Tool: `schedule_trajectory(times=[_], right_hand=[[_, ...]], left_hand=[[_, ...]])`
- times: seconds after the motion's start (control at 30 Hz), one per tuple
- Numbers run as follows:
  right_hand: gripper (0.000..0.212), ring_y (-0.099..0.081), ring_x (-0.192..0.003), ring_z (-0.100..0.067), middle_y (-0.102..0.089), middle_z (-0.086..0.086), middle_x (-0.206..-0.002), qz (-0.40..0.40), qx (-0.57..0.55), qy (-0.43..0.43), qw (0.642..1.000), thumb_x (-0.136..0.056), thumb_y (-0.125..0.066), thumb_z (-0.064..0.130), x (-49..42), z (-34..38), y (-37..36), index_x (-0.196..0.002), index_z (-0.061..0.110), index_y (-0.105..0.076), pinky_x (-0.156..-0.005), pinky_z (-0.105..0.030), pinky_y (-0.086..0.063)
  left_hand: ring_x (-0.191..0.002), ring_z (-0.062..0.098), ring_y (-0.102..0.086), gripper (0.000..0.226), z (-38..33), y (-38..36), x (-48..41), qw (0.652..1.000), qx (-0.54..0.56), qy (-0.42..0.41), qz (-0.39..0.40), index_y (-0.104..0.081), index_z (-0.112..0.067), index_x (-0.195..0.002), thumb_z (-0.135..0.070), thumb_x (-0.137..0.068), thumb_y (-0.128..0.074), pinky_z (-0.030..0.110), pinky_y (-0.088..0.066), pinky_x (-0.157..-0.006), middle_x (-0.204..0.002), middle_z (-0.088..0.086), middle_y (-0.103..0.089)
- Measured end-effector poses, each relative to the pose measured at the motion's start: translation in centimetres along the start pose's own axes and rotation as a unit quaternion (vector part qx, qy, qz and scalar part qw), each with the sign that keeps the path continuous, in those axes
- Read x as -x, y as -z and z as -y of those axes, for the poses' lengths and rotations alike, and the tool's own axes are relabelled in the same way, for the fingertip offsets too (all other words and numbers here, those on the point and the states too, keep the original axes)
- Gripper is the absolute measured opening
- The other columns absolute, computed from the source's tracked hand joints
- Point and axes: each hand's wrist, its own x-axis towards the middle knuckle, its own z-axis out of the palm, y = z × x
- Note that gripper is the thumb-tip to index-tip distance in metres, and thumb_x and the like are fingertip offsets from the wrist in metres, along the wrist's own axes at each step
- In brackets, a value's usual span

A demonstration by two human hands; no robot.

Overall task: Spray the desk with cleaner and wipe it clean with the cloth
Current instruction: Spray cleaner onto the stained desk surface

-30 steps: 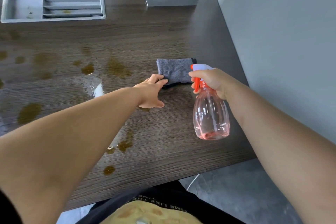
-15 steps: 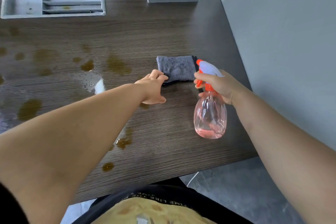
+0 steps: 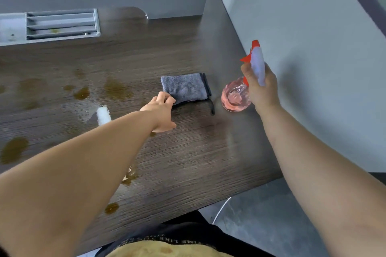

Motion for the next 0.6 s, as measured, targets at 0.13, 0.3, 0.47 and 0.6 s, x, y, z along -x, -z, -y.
schedule_trajectory(times=[0.13, 0.3, 0.47, 0.6], right_hand=[[0.05, -0.057, -0.091, -0.007, -0.06, 0.006, -0.107, 0.025, 0.001, 0.003, 1.0, -0.082, -0.064, 0.05, -0.5, -0.5, 1.2, -0.122, 0.02, -0.055, -0.082, -0.017, -0.043], [0.072, -0.056, -0.1, -0.011, -0.057, 0.002, -0.113, 0.086, 0.081, -0.056, 0.991, -0.065, -0.081, 0.043, -0.1, -3.0, 1.2, -0.125, 0.02, -0.05, -0.09, -0.035, -0.051], [0.078, -0.059, -0.103, -0.014, -0.061, 0.0, -0.113, 0.065, 0.097, -0.078, 0.99, -0.059, -0.083, 0.047, -0.1, -5.1, 0.7, -0.125, 0.019, -0.051, -0.08, -0.021, -0.047], [0.082, -0.058, -0.106, -0.011, -0.061, 0.006, -0.115, 0.051, 0.09, -0.065, 0.992, -0.056, -0.081, 0.051, -0.2, -5.0, 0.9, -0.126, 0.022, -0.049, -0.089, -0.03, -0.049]], left_hand=[[-0.139, 0.023, -0.02, 0.08, 0.2, 0.2, 0.1, 1.0, -0.004, -0.005, 0.002, -0.014, -0.017, -0.148, -0.04, -0.086, -0.061, 0.035, -0.035, -0.107, -0.15, 0.0, -0.008], [-0.139, 0.022, -0.02, 0.081, 0.1, 0.1, 0.1, 1.0, -0.008, -0.002, -0.003, -0.015, -0.017, -0.148, -0.039, -0.085, -0.061, 0.035, -0.037, -0.106, -0.149, 0.0, -0.009], [-0.14, 0.024, -0.019, 0.081, 0.2, 0.0, 0.0, 1.0, -0.014, -0.002, -0.003, -0.015, -0.018, -0.148, -0.039, -0.085, -0.062, 0.036, -0.035, -0.108, -0.151, 0.0, -0.008], [-0.14, 0.023, -0.018, 0.082, 0.2, 0.0, 0.2, 1.0, -0.012, -0.005, -0.002, -0.013, -0.019, -0.148, -0.04, -0.085, -0.061, 0.036, -0.036, -0.107, -0.151, -0.001, -0.006]])
